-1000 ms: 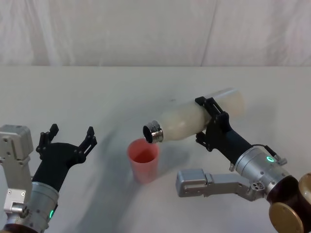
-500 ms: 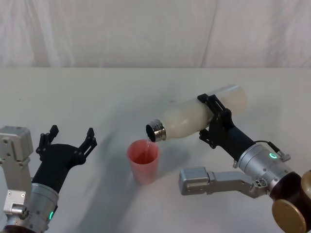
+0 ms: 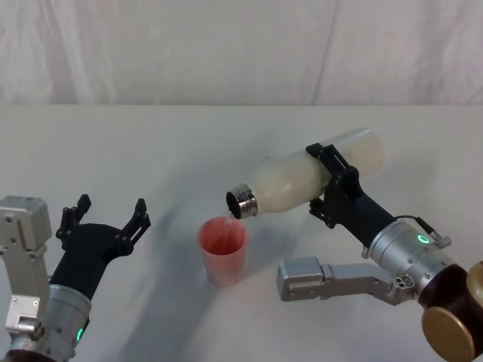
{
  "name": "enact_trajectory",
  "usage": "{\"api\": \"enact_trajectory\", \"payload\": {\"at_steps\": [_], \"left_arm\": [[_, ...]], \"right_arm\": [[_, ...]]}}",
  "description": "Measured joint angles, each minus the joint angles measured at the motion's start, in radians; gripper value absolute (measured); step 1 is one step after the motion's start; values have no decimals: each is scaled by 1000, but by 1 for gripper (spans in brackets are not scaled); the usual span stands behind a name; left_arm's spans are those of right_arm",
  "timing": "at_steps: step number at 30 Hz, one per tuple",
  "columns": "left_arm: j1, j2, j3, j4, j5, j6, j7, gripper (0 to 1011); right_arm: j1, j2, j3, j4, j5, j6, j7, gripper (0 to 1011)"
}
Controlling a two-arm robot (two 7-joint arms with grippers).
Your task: Grasp the thermos with one hand and pour water into the cup lid.
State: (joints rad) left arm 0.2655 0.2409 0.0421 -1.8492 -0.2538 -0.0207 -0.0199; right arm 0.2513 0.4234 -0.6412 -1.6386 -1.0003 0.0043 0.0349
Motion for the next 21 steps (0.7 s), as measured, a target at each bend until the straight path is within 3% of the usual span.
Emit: {"api": "enact_trajectory", "payload": {"at_steps": [21], "left_arm": [[0,0,0,0,0,0,0,1001]], "right_arm": [[11,2,-6,1,-5,6,9,959]]}}
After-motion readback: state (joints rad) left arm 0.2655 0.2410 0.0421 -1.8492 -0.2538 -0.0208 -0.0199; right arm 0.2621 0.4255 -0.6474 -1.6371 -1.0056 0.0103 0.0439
